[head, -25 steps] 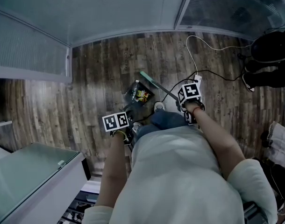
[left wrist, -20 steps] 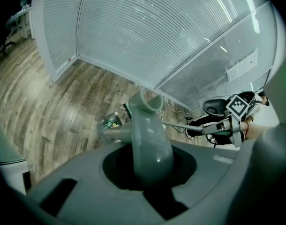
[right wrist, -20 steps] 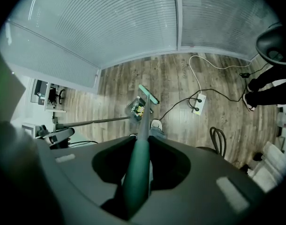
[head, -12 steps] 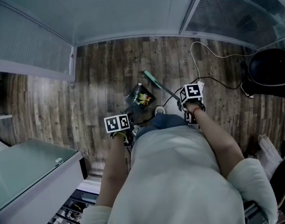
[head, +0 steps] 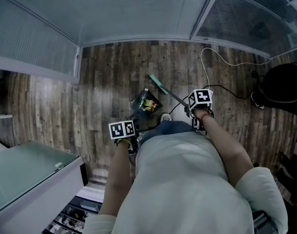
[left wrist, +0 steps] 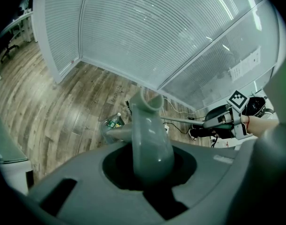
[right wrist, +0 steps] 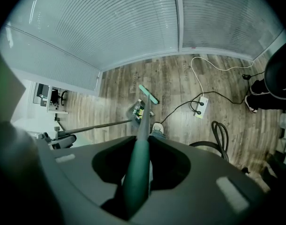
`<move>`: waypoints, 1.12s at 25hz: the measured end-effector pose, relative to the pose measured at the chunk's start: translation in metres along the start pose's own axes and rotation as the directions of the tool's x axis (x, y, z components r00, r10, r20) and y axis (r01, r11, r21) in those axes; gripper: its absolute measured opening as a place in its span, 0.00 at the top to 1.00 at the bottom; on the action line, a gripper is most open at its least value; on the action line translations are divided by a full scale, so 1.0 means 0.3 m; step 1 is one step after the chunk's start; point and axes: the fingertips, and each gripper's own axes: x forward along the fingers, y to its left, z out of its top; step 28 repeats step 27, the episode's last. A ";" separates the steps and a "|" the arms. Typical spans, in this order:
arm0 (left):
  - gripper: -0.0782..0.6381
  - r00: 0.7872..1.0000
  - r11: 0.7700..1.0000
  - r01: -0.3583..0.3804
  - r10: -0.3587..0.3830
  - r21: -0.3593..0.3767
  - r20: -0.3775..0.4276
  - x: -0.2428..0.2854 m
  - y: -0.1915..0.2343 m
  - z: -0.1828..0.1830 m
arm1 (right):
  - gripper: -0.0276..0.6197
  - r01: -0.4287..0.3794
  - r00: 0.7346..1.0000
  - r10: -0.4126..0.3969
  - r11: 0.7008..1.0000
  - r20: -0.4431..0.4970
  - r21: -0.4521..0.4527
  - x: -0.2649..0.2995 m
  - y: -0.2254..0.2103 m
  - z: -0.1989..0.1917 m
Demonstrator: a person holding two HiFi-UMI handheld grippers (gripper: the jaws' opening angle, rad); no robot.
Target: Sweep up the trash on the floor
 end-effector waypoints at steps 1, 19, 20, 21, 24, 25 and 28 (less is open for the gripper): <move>0.80 1.000 1.000 -0.001 0.001 -0.001 0.000 0.002 0.000 0.001 | 0.81 0.000 1.000 0.000 1.000 -0.001 -0.005 0.001 -0.002 0.002; 0.79 1.000 1.000 -0.007 0.007 -0.002 0.009 -0.007 0.011 -0.010 | 0.81 0.008 1.000 -0.009 1.000 -0.015 -0.021 0.011 0.000 -0.016; 0.79 1.000 1.000 -0.007 0.007 -0.003 0.010 -0.008 0.013 -0.010 | 0.81 0.009 1.000 -0.010 1.000 -0.014 -0.021 0.011 0.001 -0.016; 0.79 1.000 1.000 -0.007 0.007 -0.005 0.011 -0.009 0.015 -0.010 | 0.81 0.010 1.000 -0.011 1.000 -0.015 -0.021 0.010 0.001 -0.015; 0.79 1.000 1.000 -0.008 0.008 -0.014 0.015 -0.009 0.019 -0.005 | 0.81 0.013 1.000 -0.014 1.000 -0.016 -0.022 0.009 0.000 -0.010; 0.79 1.000 1.000 -0.008 0.008 -0.018 0.017 -0.009 0.020 -0.004 | 0.81 0.014 1.000 -0.014 1.000 -0.016 -0.022 0.009 -0.001 -0.009; 0.79 1.000 1.000 -0.007 0.008 -0.026 0.021 -0.010 0.022 -0.001 | 0.81 0.015 1.000 -0.016 1.000 -0.015 -0.023 0.008 -0.004 -0.007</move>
